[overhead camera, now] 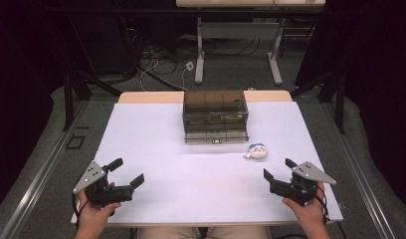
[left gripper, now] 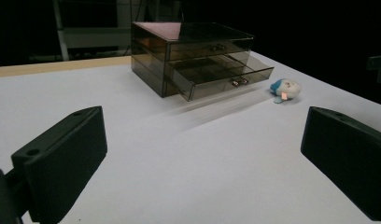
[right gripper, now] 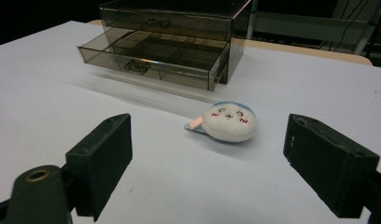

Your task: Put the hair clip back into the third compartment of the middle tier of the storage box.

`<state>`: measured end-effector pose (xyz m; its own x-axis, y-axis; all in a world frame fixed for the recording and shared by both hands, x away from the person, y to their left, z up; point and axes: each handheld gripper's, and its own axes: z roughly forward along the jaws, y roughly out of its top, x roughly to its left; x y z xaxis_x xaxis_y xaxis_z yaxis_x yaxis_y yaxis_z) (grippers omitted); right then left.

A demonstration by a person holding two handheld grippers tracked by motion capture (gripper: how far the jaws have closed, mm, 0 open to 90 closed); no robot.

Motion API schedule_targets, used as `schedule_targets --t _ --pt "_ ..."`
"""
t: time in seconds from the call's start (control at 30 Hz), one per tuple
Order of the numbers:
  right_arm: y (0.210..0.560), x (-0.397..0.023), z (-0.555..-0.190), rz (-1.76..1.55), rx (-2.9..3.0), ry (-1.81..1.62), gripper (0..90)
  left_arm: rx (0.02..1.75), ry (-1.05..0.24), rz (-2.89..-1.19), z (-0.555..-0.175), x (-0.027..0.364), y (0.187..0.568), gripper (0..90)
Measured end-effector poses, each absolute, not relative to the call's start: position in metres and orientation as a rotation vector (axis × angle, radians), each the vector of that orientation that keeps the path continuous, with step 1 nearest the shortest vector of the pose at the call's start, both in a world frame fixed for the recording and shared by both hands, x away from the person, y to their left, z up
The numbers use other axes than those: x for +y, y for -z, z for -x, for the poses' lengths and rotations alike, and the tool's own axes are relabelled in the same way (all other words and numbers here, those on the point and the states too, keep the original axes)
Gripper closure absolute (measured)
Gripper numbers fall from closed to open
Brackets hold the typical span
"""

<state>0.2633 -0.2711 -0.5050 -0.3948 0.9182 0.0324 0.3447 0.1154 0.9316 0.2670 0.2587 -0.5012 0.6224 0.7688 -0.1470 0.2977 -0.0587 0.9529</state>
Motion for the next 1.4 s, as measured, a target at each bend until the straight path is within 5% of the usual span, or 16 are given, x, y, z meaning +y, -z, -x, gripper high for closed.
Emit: schedule_targets --t 1.4 --pt "0.501 -0.256 -0.297 -1.375 1.885 -1.049 14.4 0.905 -0.496 -1.65 -0.264 0.257 0.505 0.7"
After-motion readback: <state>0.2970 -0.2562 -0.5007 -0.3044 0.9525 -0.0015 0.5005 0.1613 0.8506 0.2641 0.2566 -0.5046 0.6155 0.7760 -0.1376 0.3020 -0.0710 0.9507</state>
